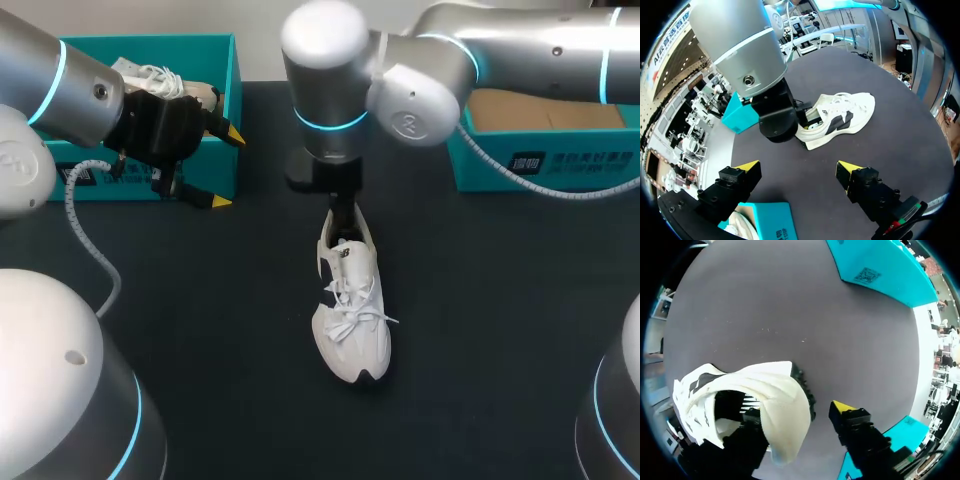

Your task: Take the shoe out of the shoebox, open the shoe tongue, remove and reinsert the insole, then place the shoe into the shoebox

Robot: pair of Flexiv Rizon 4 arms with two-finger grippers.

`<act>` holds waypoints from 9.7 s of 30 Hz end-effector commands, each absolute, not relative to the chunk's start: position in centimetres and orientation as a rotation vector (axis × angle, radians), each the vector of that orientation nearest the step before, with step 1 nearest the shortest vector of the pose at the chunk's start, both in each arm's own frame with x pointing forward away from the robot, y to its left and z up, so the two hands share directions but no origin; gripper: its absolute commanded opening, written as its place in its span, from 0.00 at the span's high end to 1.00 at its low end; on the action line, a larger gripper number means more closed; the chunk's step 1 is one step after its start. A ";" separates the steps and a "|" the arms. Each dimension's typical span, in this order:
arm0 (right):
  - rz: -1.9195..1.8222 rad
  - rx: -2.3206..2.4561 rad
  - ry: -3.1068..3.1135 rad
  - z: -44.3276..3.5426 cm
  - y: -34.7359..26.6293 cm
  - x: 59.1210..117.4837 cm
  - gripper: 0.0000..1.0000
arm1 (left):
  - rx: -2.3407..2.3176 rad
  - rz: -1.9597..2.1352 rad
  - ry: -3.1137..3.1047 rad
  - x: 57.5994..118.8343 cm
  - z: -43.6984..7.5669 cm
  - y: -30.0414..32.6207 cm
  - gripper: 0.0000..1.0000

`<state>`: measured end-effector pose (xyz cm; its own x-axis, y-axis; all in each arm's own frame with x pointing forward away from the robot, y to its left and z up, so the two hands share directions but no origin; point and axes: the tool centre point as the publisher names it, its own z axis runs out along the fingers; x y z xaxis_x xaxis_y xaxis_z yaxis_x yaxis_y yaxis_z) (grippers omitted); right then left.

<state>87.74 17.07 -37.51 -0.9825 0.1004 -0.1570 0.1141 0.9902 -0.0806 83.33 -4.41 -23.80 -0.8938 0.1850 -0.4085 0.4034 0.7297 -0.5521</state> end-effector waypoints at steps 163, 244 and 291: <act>-0.356 2.094 2.171 -17.3 -32.5 103.8 1.00 | 0.458 -0.938 2.609 83.2 -23.8 -4.4 0.00; -0.459 2.241 1.723 -32.9 -33.3 102.1 1.00 | 0.458 -0.938 2.609 83.2 -23.8 -4.4 0.00; -0.270 2.237 1.666 -34.0 -33.9 101.5 0.24 | 0.458 -0.938 2.609 83.2 -23.8 -4.4 0.00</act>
